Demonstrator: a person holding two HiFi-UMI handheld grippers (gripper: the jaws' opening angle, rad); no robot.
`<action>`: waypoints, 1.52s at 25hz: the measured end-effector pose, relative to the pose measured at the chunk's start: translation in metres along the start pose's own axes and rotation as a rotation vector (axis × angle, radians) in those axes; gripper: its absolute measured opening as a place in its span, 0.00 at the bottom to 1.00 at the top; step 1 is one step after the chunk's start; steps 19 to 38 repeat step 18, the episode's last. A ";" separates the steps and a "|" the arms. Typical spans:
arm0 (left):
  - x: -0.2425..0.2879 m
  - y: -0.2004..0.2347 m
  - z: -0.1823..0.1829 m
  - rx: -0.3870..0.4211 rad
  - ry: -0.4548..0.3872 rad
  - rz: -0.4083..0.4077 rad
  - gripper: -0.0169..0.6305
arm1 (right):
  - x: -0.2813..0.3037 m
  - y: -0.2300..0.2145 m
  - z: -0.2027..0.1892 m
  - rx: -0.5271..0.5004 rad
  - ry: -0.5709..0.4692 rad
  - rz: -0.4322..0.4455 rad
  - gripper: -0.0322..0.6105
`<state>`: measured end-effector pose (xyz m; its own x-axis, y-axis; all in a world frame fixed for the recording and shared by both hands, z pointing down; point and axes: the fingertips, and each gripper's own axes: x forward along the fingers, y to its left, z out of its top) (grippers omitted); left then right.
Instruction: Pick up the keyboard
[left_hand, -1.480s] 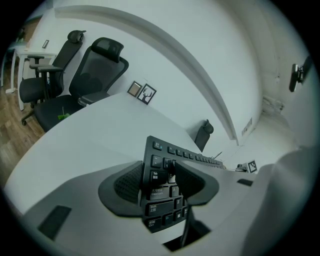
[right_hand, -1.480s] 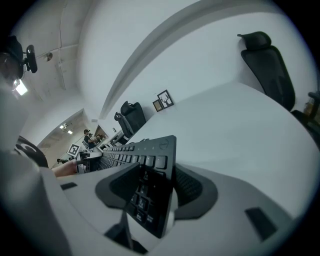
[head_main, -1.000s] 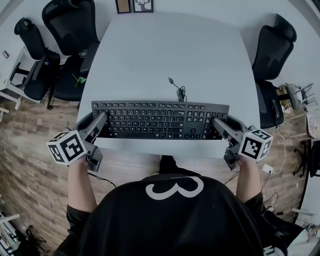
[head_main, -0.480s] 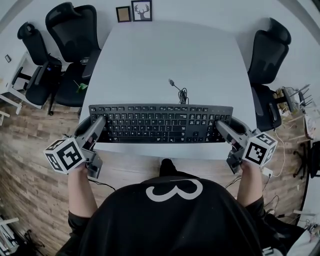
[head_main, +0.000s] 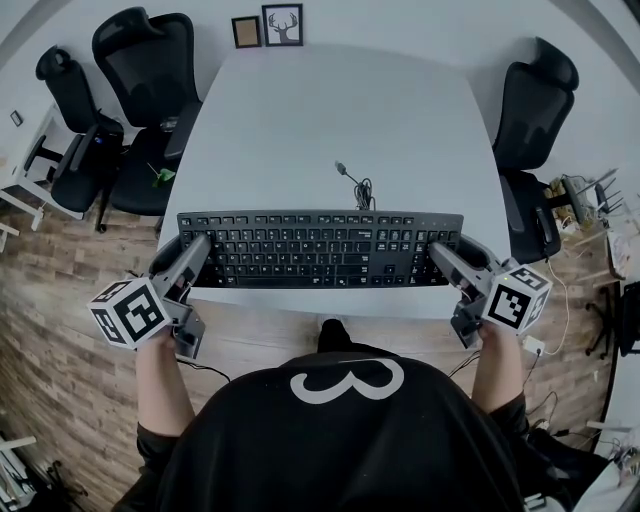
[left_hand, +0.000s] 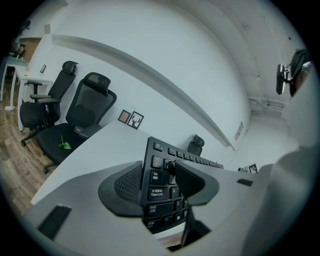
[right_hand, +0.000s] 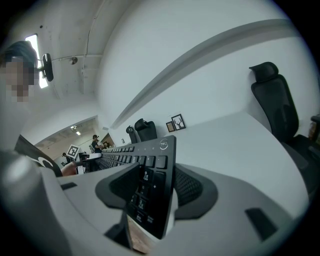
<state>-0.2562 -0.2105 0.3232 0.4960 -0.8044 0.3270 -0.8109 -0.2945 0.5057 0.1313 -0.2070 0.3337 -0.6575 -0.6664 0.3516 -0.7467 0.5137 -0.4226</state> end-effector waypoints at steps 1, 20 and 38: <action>0.000 0.000 0.000 -0.002 0.001 0.001 0.34 | 0.000 0.000 0.000 0.001 0.001 0.001 0.36; 0.002 0.003 -0.002 -0.016 0.020 -0.008 0.34 | 0.004 -0.002 -0.004 0.019 0.011 -0.003 0.36; 0.002 0.003 -0.002 -0.016 0.020 -0.008 0.34 | 0.004 -0.002 -0.004 0.019 0.011 -0.003 0.36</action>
